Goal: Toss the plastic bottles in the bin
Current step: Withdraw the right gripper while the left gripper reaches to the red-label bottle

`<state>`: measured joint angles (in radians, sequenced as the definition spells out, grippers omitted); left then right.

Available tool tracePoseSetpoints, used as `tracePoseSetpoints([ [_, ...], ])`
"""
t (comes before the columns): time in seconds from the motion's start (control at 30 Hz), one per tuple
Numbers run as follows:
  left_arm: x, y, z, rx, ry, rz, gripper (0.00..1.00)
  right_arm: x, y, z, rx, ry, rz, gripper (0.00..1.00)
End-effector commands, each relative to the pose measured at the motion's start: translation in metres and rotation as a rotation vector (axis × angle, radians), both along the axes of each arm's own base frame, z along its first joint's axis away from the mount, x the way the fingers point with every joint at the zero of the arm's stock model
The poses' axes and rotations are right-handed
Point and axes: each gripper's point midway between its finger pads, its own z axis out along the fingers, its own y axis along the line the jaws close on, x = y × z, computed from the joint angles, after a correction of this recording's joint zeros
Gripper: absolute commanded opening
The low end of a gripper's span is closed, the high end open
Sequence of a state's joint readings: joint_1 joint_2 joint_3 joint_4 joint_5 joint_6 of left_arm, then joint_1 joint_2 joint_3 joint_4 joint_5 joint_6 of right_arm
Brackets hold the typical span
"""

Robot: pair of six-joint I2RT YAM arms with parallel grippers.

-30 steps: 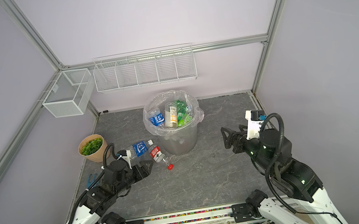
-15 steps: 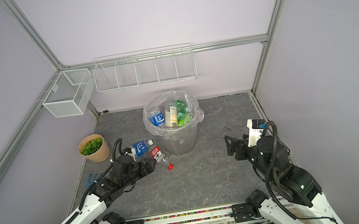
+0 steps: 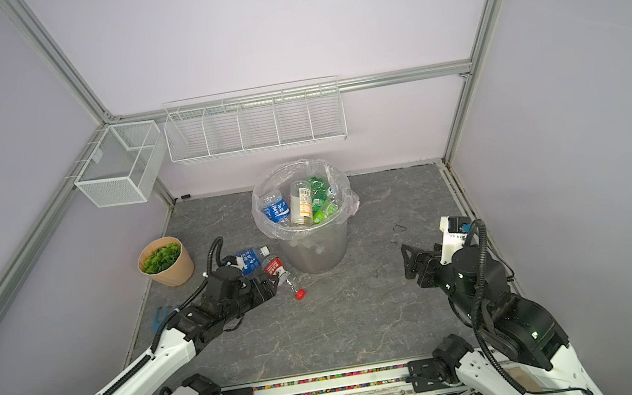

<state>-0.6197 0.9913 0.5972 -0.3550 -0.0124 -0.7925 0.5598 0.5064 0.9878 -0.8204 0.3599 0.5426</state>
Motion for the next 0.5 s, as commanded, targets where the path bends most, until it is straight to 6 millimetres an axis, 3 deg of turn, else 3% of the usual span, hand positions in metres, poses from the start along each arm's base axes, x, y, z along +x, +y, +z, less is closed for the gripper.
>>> tracePoseSetpoints([
  [0.0, 0.014, -0.005, 0.018, -0.025, -0.047, 0.024, 0.90, -0.003, -0.007, -0.012, -0.010, 0.028, -0.032, 0.88],
  [0.47, 0.027, -0.015, 0.004, -0.004, -0.016, 0.023, 0.90, -0.012, -0.020, -0.030, -0.023, 0.056, -0.081, 0.89],
])
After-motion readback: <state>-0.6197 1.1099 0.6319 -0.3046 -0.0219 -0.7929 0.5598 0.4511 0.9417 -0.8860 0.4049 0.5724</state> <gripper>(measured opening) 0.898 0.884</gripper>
